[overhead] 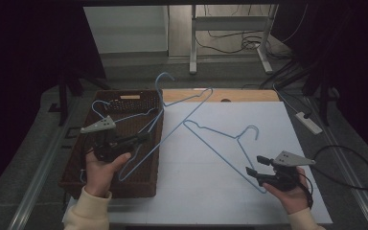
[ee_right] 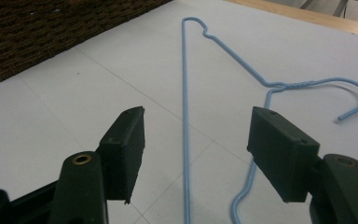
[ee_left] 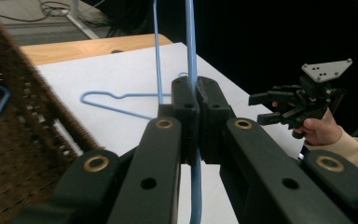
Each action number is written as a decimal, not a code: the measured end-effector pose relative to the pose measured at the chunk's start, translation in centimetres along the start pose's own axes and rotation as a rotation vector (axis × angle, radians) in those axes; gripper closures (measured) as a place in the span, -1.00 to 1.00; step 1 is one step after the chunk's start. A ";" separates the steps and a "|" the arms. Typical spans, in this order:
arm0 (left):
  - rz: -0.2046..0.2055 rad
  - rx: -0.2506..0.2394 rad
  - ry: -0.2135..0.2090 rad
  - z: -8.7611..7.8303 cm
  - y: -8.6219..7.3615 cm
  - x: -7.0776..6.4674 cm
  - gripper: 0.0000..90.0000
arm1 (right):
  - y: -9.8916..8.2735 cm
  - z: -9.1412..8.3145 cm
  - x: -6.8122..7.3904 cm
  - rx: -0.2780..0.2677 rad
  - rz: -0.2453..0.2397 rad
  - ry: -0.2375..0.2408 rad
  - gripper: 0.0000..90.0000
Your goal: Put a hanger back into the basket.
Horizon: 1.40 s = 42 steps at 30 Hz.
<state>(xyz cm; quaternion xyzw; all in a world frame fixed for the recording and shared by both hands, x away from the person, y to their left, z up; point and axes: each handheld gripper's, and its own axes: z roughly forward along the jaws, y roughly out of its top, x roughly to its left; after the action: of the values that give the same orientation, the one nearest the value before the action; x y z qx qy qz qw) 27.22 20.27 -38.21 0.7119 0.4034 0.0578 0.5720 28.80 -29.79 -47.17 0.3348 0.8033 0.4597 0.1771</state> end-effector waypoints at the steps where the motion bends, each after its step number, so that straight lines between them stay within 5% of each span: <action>1: -0.002 -0.002 0.005 -0.3 -0.1 0.2 0.94 | 0.0 0.0 0.0 0.000 0.000 0.000 -0.17; 16: -0.034 -0.045 0.094 -4.5 -1.3 3.7 0.94 | -0.1 0.3 0.1 0.014 -0.002 -0.001 -0.17; 31: -0.013 -0.068 0.212 -6.8 -1.9 6.4 0.94 | -0.1 0.4 0.1 0.022 -0.005 0.005 -0.18; 34: -0.027 -0.056 0.247 -7.4 -2.1 7.2 0.94 | -0.1 0.4 0.0 0.024 -0.006 0.007 -0.18; 42: -0.050 -0.016 0.255 -7.8 -2.7 8.7 0.94 | -0.2 0.5 0.1 0.034 -0.011 0.014 -0.18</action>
<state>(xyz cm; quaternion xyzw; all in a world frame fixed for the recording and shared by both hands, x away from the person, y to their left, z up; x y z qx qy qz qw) 27.42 31.83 -41.17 0.6840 0.4899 0.1369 0.5229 28.99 -29.46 -47.59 0.3300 0.8141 0.4472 0.1683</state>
